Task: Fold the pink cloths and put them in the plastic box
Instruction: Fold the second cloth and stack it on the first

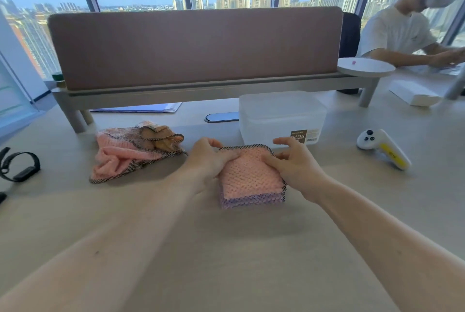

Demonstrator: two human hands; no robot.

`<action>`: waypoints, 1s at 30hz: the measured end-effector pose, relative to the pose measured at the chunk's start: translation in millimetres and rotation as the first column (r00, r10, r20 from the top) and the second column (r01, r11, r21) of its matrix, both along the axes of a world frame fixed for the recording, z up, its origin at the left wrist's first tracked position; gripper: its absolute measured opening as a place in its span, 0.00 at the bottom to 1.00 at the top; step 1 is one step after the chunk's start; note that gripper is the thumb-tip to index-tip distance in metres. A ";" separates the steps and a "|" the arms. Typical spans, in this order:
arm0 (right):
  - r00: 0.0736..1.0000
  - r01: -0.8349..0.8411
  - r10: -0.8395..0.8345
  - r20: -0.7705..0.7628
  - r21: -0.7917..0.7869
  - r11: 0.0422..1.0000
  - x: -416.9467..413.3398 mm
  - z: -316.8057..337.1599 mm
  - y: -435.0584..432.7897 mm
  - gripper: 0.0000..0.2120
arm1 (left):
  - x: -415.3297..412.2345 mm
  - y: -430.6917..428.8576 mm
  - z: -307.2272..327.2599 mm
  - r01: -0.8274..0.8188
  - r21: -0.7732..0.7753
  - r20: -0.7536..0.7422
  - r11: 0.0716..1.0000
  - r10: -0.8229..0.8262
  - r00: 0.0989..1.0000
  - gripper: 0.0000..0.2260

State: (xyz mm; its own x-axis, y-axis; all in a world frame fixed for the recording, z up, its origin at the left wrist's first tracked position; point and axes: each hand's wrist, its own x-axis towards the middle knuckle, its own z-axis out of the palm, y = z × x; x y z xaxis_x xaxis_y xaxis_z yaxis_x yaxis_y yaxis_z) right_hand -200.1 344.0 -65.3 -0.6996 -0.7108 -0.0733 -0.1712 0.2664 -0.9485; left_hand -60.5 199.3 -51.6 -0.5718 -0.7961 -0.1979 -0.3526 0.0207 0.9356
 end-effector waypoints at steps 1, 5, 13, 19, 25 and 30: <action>0.998 0.025 -0.023 -0.062 0.028 0.999 -2.5 -6.2 0.3 0.27 | -4.3 2.3 -6.7 -0.025 -0.072 0.022 0.997 0.027 0.999 0.27; 0.956 0.091 -0.063 -0.286 0.084 0.992 -3.8 -14.8 0.7 0.26 | -14.0 11.9 -20.2 -0.021 -0.371 0.086 0.928 0.057 0.995 0.23; 0.913 0.081 -0.023 -0.406 0.125 0.989 3.4 -22.3 -0.5 0.25 | -7.8 11.7 -26.6 -0.032 -0.550 0.027 0.834 0.057 0.998 0.18; 0.896 0.074 -0.005 -0.445 0.138 0.988 7.6 -24.6 -2.4 0.24 | -5.0 7.6 -34.7 0.026 -0.555 0.106 0.832 0.039 0.994 0.18; 0.817 0.150 -0.049 -0.574 0.131 0.980 7.1 -24.0 -1.0 0.23 | 6.3 30.7 -41.5 0.153 -0.787 0.184 0.598 -0.009 0.983 0.16; 0.619 -0.065 0.221 -0.754 0.232 0.971 30.6 -21.5 -6.7 0.29 | 5.3 54.4 -60.6 0.501 -0.670 0.539 0.548 -0.106 0.836 0.28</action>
